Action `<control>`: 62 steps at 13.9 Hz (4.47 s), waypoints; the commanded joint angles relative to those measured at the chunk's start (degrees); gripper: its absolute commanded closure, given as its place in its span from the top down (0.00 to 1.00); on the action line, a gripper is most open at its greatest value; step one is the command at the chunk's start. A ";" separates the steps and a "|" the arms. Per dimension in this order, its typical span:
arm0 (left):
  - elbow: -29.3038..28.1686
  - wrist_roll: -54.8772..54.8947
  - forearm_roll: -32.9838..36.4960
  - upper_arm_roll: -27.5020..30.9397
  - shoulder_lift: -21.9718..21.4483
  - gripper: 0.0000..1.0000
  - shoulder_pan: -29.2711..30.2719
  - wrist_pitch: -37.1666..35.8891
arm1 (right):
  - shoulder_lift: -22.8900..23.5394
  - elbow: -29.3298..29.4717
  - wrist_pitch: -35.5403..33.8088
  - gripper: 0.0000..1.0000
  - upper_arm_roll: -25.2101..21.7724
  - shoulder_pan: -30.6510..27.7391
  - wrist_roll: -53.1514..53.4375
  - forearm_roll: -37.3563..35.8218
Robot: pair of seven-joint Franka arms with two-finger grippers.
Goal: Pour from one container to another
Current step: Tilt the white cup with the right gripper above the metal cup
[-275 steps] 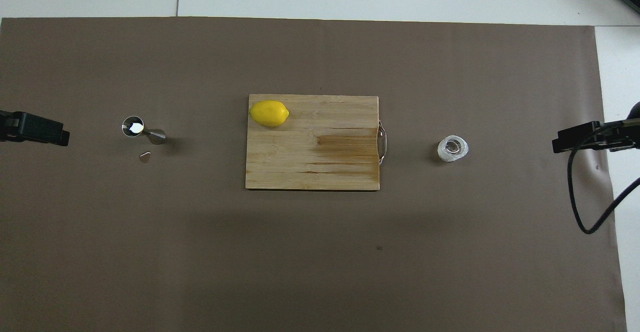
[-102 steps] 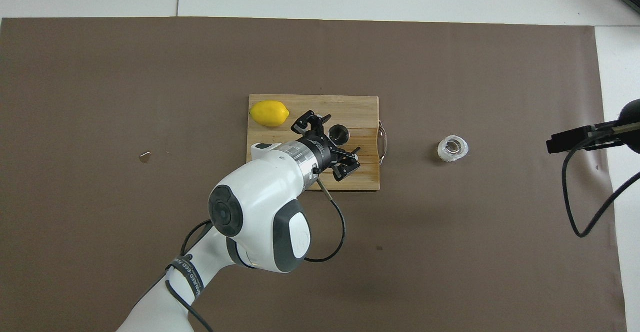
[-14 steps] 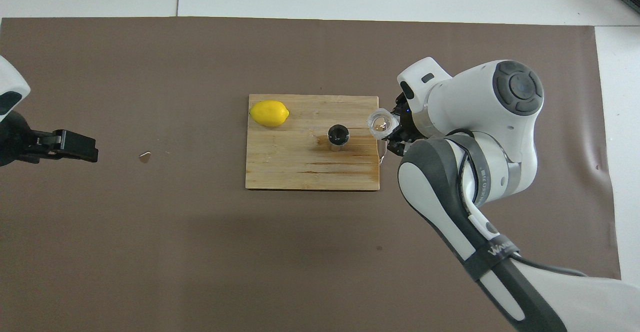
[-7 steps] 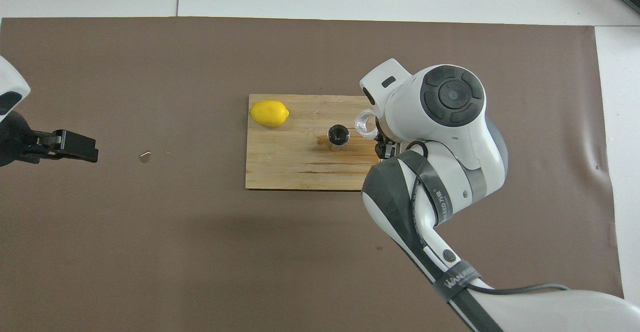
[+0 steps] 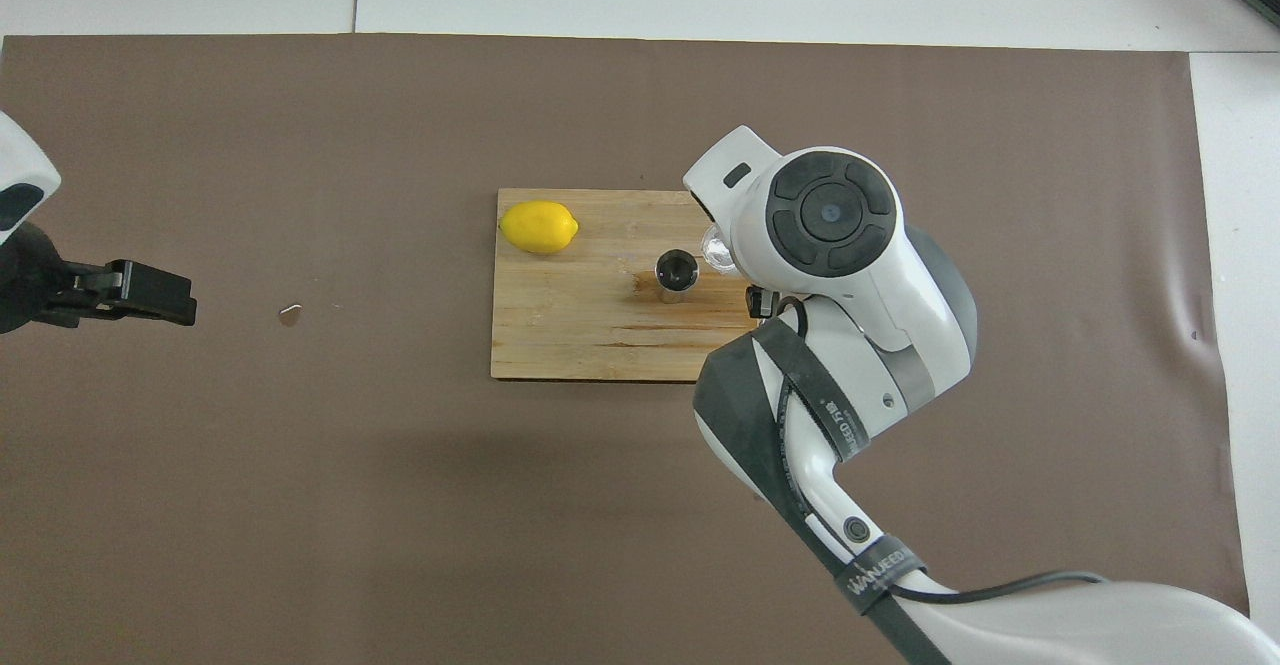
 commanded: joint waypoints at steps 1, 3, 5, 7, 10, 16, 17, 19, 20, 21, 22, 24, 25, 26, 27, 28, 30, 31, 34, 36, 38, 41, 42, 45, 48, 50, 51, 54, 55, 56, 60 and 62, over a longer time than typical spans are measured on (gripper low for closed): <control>-0.29 0.45 -0.63 -0.08 -1.01 1.00 0.45 -0.95 | 2.57 4.61 -2.14 0.00 0.15 0.77 1.62 -4.38; -0.29 0.45 -0.63 -0.08 -1.01 1.00 0.45 -0.95 | 2.93 4.71 -2.85 0.00 0.24 1.55 1.62 -7.53; -0.29 0.45 -0.63 -0.08 -1.01 1.00 0.45 -0.95 | 3.02 4.71 -2.93 0.00 0.24 2.44 1.62 -9.48; -0.29 0.45 -0.63 -0.08 -1.01 1.00 0.45 -0.95 | 3.10 4.71 -3.20 0.00 0.24 3.05 1.62 -11.59; -0.29 0.45 -0.63 -0.08 -1.01 1.00 0.45 -0.95 | 3.90 4.71 -3.37 0.00 0.24 4.81 1.62 -15.10; -0.29 0.45 -0.63 -0.08 -1.01 1.00 0.45 -0.95 | 3.63 2.69 -3.29 0.00 0.24 5.34 1.01 -19.94; -0.29 0.45 -0.63 -0.08 -1.01 1.00 0.45 -0.95 | 3.55 2.60 -3.29 0.00 0.24 5.34 0.92 -20.29; -0.29 0.45 -0.63 -0.08 -1.01 1.00 0.45 -0.95 | 3.37 2.51 -3.55 0.00 0.24 5.34 0.39 -20.82; -0.29 0.45 -0.63 -0.08 -1.01 1.00 0.45 -0.95 | 3.37 2.34 -4.51 0.00 0.24 5.95 0.39 -21.35; -0.29 0.45 -0.63 -0.08 -1.01 1.00 0.45 -0.95 | 3.46 2.25 -4.69 0.00 0.24 6.48 0.30 -22.74; -0.29 0.45 -0.63 -0.08 -1.01 1.00 0.45 -0.95 | 3.46 2.07 -4.52 0.00 0.33 6.57 0.30 -23.54; -0.29 0.45 -0.63 -0.08 -1.01 1.00 0.45 -0.95 | 3.46 1.90 -4.52 0.00 0.33 6.66 0.30 -23.64; -0.29 0.45 -0.63 -0.08 -1.01 1.00 0.45 -0.95 | 3.37 1.63 -4.52 0.00 0.24 6.74 0.39 -23.72; -0.29 0.45 -0.63 -0.08 -1.01 1.00 0.45 -0.95 | 3.37 1.63 -4.52 0.00 0.24 7.01 0.39 -24.16; -0.29 0.45 -0.63 -0.08 -1.01 1.00 0.45 -0.95 | 3.37 1.46 -4.69 0.00 0.24 7.10 0.39 -24.60; -0.29 0.45 -0.63 -0.08 -1.01 1.00 0.45 -0.95 | 3.37 1.19 -4.69 0.00 0.24 7.45 0.39 -25.12; -0.29 0.45 -0.63 -0.08 -1.01 1.00 0.45 -0.95 | 3.28 1.10 -4.69 0.00 0.24 7.62 0.39 -25.48; -0.29 0.45 -0.63 -0.08 -1.01 1.00 0.45 -0.95 | 3.28 1.02 -4.69 0.00 0.24 7.62 0.39 -25.83; -0.29 0.45 -0.63 -0.08 -1.01 1.00 0.45 -0.95 | 3.02 0.58 -5.04 0.00 0.24 7.89 0.48 -26.54; -0.29 0.45 -0.63 -0.08 -1.01 1.00 0.45 -0.95 | 3.02 0.75 -5.13 0.00 0.24 8.06 0.31 -26.71; -0.29 0.45 -0.63 -0.08 -1.01 1.00 0.45 -0.95 | 3.02 0.75 -5.48 0.00 0.33 8.15 0.83 -27.33; -0.29 0.45 -0.63 -0.08 -1.01 1.00 0.45 -0.95 | 3.02 1.28 -5.84 0.00 0.33 8.42 1.80 -26.46; -0.29 0.45 -0.63 -0.08 -1.01 1.00 0.45 -0.95 | 3.02 1.71 -5.66 0.00 0.33 8.33 2.23 -25.93; -0.29 0.45 -0.63 -0.08 -1.01 1.00 0.45 -0.95 | 2.49 2.16 -4.96 0.00 0.24 7.36 2.33 -21.28; -0.29 0.45 -0.63 -0.08 -1.01 1.00 0.45 -0.95 | 2.05 2.25 -3.91 0.00 0.24 6.40 2.33 -18.02; -0.29 0.45 -0.63 -0.08 -1.01 1.00 0.45 -0.95 | 1.53 2.25 -3.11 0.00 0.24 5.17 2.33 -15.21; -0.29 0.45 -0.63 -0.08 -1.01 1.00 0.45 -0.95 | 1.44 2.25 -2.59 0.00 0.24 4.82 2.33 -13.72; -0.29 0.45 -0.63 -0.08 -1.01 1.00 0.45 -0.95 | 0.91 2.25 -2.06 0.00 0.24 4.20 2.33 -10.90; -0.29 0.45 -0.63 -0.08 -1.01 1.00 0.45 -0.95 | 1.00 2.25 -1.97 0.00 0.24 3.50 2.33 -9.41; -0.29 0.45 -0.63 -0.08 -1.01 1.00 0.45 -0.95 | 0.91 2.25 -1.88 0.00 0.24 3.15 2.15 -7.83; -0.29 0.45 -0.63 -0.08 -1.01 1.00 0.45 -0.95 | 0.91 1.98 -1.70 0.00 0.24 1.83 1.10 -3.96; -0.29 0.45 -0.63 -0.08 -1.01 1.00 0.45 -0.95 | 0.91 1.63 -1.62 0.00 0.24 0.25 -1.35 -1.41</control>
